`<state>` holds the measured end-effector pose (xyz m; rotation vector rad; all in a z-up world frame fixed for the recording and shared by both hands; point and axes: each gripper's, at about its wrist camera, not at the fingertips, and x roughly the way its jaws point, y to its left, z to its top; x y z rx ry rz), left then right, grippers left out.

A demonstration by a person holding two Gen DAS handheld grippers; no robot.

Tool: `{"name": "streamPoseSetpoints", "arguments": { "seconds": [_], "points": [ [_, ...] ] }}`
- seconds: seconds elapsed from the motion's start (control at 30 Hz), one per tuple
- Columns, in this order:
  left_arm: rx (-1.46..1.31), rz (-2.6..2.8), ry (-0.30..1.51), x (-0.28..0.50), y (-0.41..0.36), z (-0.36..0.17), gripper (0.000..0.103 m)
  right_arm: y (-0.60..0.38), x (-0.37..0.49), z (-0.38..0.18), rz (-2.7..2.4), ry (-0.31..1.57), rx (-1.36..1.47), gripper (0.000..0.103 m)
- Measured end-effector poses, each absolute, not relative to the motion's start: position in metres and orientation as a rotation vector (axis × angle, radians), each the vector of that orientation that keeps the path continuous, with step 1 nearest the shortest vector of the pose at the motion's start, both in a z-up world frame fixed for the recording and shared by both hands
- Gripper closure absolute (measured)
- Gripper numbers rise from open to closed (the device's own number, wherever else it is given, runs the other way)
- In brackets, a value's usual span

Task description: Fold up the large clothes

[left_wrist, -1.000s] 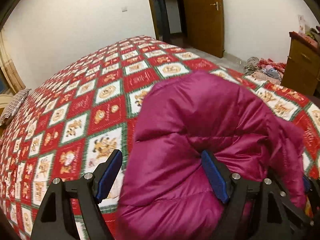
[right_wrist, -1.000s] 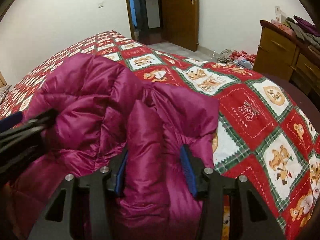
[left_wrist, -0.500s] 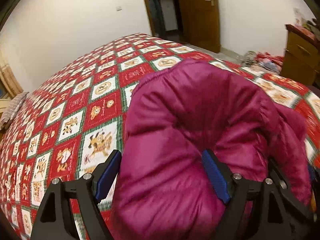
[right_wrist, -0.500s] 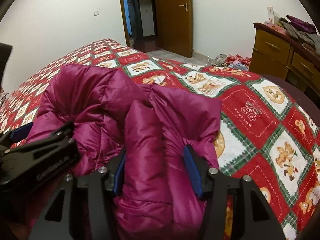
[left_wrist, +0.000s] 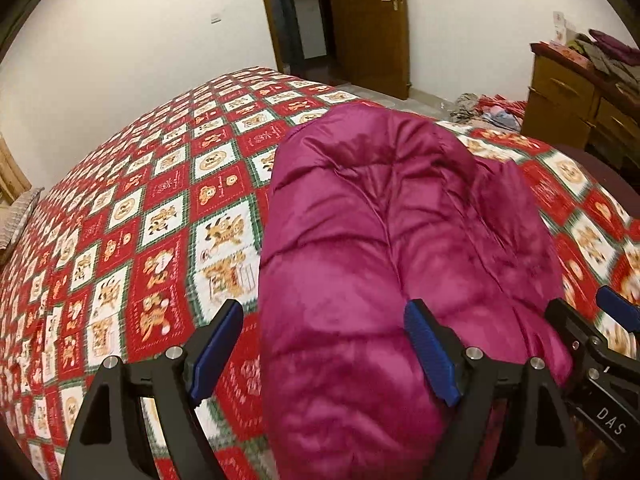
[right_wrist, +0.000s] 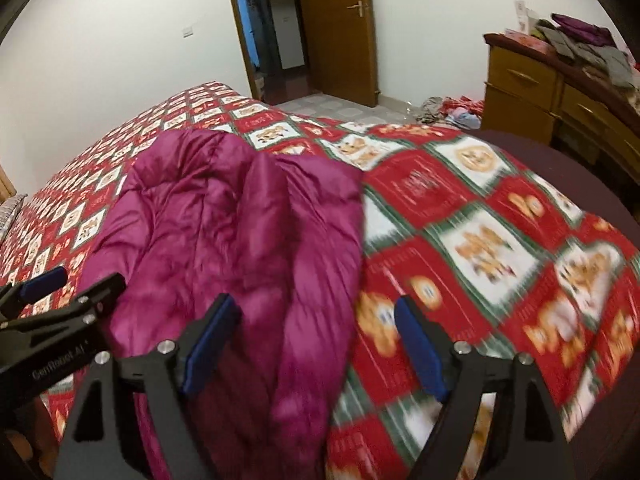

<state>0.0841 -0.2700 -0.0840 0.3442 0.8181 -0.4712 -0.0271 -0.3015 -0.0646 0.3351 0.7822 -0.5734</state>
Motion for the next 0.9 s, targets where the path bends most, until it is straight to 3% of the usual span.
{"name": "streamPoseSetpoints", "arguments": {
  "seconds": [0.4,0.5,0.9],
  "points": [
    [0.28,-0.473,0.889,0.042,-0.222,-0.087,0.019,-0.274,-0.069,-0.053,-0.579,0.797,0.4,0.018],
    [0.301,-0.451,0.903,0.033,-0.214,-0.09,0.019,-0.262,-0.075,-0.049,-0.573,0.802,0.388,0.01],
    [0.321,-0.448,0.883,-0.001,-0.184,-0.085,0.019,-0.225,-0.093,-0.037,-0.569,0.779,0.314,0.01]
  ]
}}
